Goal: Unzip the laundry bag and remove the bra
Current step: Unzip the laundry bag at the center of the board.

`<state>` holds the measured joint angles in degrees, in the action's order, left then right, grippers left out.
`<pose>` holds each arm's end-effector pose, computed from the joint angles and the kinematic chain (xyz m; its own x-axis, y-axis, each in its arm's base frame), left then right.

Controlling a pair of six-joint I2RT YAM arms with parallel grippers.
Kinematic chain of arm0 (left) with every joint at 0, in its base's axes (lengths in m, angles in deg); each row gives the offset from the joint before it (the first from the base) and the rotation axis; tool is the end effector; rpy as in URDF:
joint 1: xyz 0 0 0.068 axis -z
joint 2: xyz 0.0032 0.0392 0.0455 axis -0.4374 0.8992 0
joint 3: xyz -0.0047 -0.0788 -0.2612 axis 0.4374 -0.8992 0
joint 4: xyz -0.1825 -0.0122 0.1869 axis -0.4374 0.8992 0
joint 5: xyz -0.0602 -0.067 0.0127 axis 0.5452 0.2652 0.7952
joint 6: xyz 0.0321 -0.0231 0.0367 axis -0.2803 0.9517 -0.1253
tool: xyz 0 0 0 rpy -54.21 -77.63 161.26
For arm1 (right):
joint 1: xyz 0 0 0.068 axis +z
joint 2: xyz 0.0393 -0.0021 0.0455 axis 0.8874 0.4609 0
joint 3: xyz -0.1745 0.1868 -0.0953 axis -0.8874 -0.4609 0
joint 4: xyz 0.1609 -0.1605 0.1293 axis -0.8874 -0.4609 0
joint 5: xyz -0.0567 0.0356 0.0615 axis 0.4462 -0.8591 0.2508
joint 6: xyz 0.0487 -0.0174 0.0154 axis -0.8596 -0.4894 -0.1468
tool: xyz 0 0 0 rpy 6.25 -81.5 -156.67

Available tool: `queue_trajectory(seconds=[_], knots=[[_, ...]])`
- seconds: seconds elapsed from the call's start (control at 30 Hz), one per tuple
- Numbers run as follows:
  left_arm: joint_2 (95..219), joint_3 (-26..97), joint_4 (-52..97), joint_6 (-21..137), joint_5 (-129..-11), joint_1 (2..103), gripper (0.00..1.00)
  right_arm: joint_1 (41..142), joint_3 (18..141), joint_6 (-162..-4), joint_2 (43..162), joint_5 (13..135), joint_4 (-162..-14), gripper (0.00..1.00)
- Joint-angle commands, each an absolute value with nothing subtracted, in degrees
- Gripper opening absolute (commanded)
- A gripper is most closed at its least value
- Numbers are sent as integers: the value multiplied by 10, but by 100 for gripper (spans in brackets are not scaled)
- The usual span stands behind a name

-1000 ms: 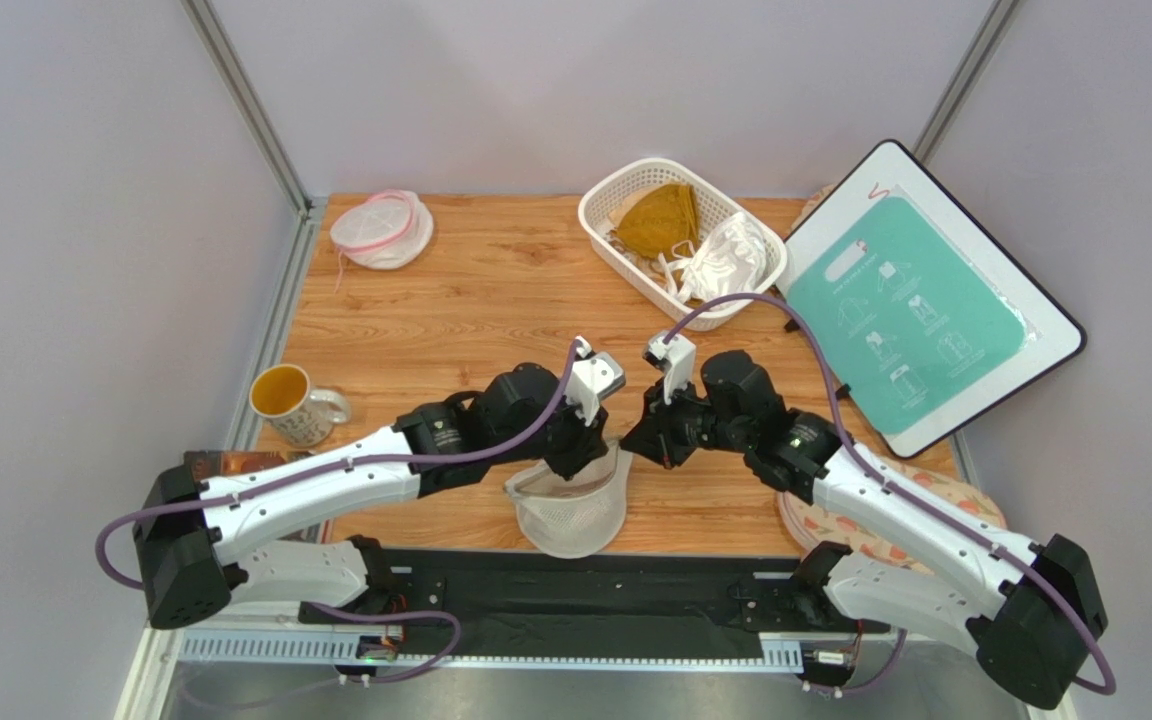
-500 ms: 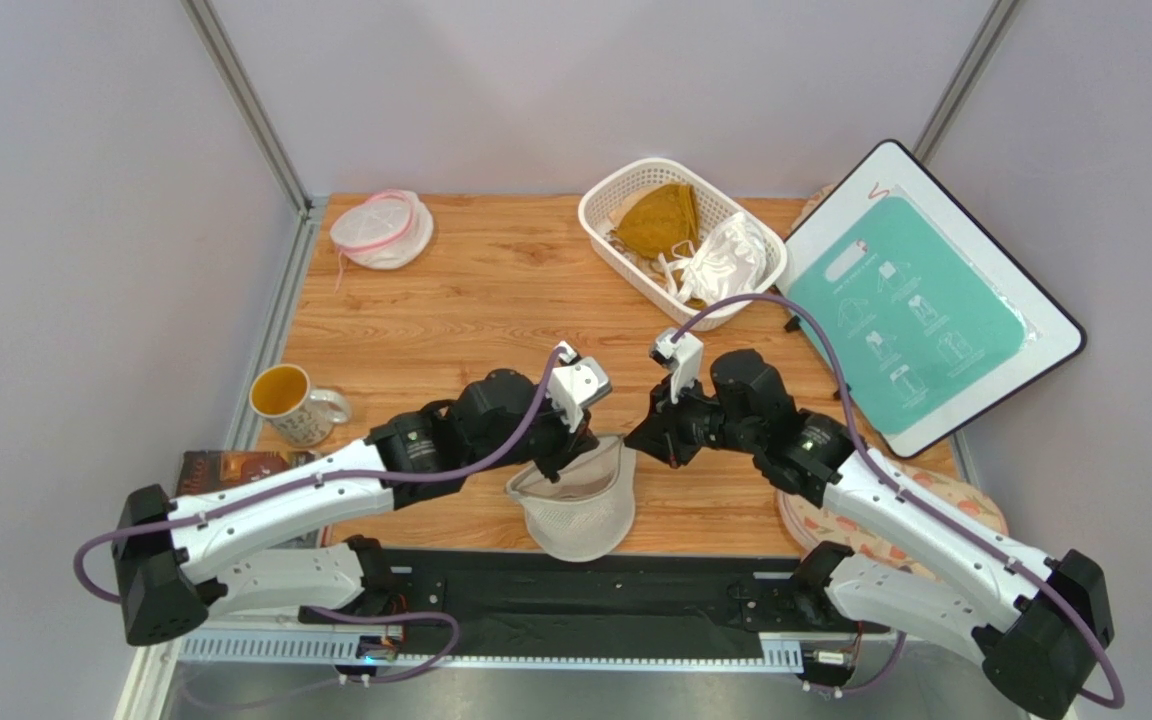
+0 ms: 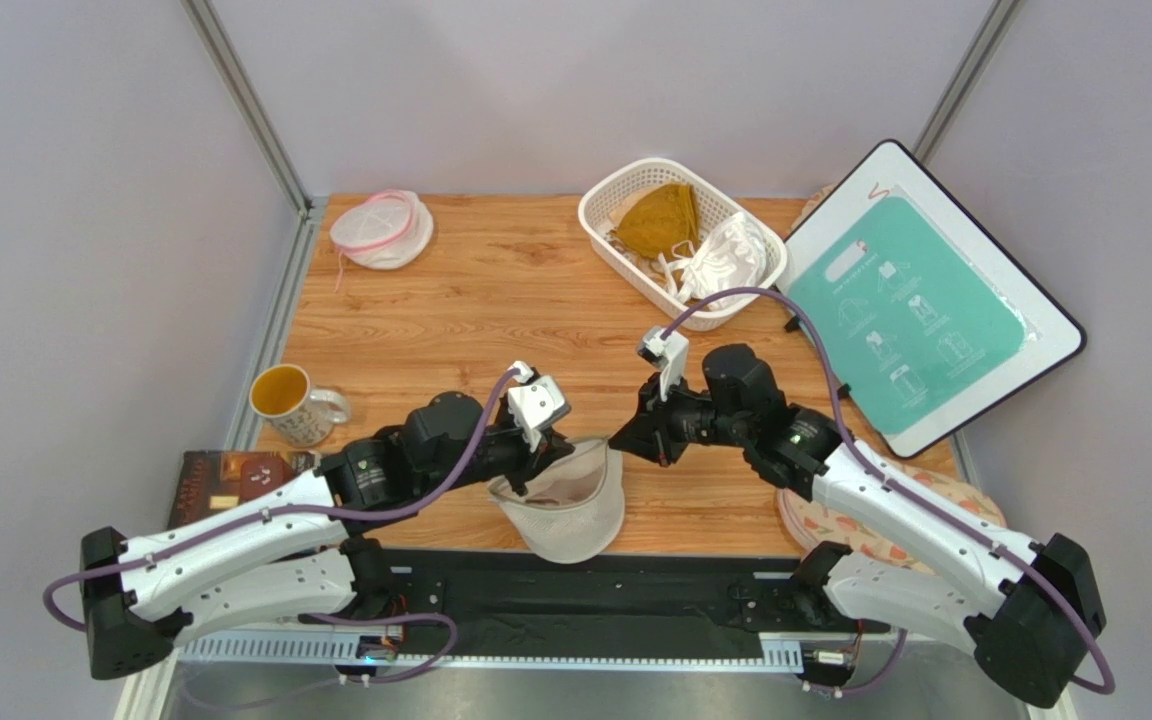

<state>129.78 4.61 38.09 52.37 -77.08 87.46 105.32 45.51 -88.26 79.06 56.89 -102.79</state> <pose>0.0934 -0.1735 0.3026 -0.2528 0.2628 -0.9312 0.8662 0.4902 -0.0968 0.1530 0.1616 0.2690 -0.5609 -0.2606 -0.7858 -0.7763 0.4954 0.3898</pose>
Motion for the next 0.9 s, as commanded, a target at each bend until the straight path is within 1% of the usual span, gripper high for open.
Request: queue_trajectory(seconds=[0.0,0.07,0.1,0.13,0.17,0.2,0.23,0.3,0.33,0.6,0.87], knots=[[1251,45,355,509,-795,876,0,1036,454,-873,803,619,-1057,0],[1259,45,354,513,-795,876,0,1036,456,-878,801,614,-1055,0],[1265,48,357,518,-797,877,2,1037,459,-881,802,609,-1054,0],[1273,54,360,522,-797,876,9,1037,463,-885,801,607,-1056,0],[1291,59,363,525,-799,877,29,1037,465,-885,800,603,-1060,0],[1301,65,368,532,-804,876,40,1037,471,-886,798,598,-1061,0],[1312,76,369,534,-804,876,56,1039,472,-887,795,597,-1065,0],[1343,91,371,538,-798,877,67,1039,475,-887,787,601,-1073,0],[1354,108,370,542,-795,877,79,1041,475,-886,785,602,-1075,0],[1463,198,387,537,-761,877,81,1043,457,-891,760,606,-1080,0],[1515,216,413,545,-753,882,81,1044,461,-888,743,608,-1092,0]])
